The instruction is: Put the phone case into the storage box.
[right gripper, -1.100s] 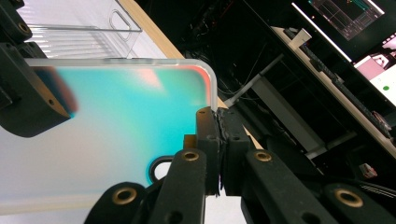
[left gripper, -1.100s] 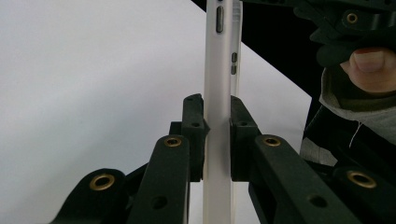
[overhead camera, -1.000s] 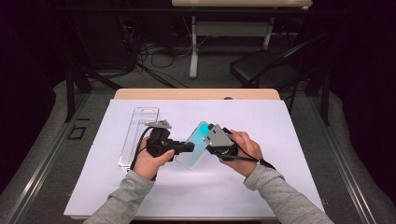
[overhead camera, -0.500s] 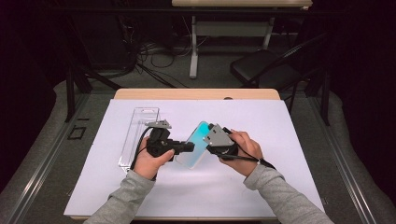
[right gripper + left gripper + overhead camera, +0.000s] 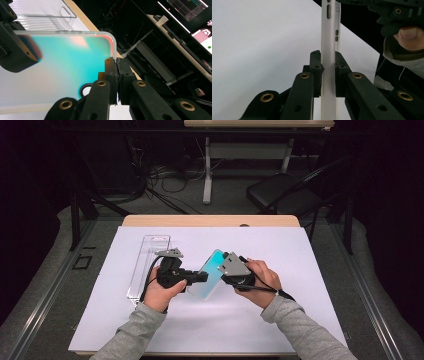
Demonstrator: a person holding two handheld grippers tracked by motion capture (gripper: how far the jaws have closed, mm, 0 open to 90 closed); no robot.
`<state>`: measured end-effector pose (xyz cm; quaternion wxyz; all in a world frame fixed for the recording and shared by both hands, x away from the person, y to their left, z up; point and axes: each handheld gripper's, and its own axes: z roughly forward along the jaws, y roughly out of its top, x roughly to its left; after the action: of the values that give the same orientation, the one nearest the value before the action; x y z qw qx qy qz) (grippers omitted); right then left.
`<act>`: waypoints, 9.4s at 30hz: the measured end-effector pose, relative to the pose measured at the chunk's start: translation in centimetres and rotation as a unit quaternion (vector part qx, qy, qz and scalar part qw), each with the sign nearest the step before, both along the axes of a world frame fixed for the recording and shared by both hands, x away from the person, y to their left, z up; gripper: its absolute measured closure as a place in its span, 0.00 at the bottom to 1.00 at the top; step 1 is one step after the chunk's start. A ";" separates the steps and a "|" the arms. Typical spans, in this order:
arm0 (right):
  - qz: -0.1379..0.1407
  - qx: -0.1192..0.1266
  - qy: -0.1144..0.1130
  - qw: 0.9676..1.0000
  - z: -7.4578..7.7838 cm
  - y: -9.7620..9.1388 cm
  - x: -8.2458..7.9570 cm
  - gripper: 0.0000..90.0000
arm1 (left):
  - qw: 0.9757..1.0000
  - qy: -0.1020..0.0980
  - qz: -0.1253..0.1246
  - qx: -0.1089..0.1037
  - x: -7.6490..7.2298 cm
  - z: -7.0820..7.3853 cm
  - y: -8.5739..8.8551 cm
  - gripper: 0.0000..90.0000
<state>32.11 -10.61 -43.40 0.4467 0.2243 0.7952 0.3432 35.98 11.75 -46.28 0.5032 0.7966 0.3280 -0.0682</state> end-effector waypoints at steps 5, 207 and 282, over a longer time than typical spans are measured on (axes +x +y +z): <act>0.000 0.002 0.001 1.000 -0.1 -0.1 0.0 0.98 | 1.000 0.001 0.001 -0.001 0.0 0.0 0.0 0.91; 0.166 0.491 0.325 0.791 -3.0 -4.9 0.3 0.87 | 0.984 -0.090 0.018 -0.151 -3.9 0.1 1.8 0.91; 0.194 0.517 0.322 0.769 -3.6 -5.3 0.6 0.91 | 0.983 -0.086 0.017 -0.158 -4.0 0.1 1.7 0.90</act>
<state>32.67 -15.96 -46.97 -0.0956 0.3597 0.6213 0.6895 32.01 13.49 -46.16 0.6506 0.7040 0.2819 -0.0416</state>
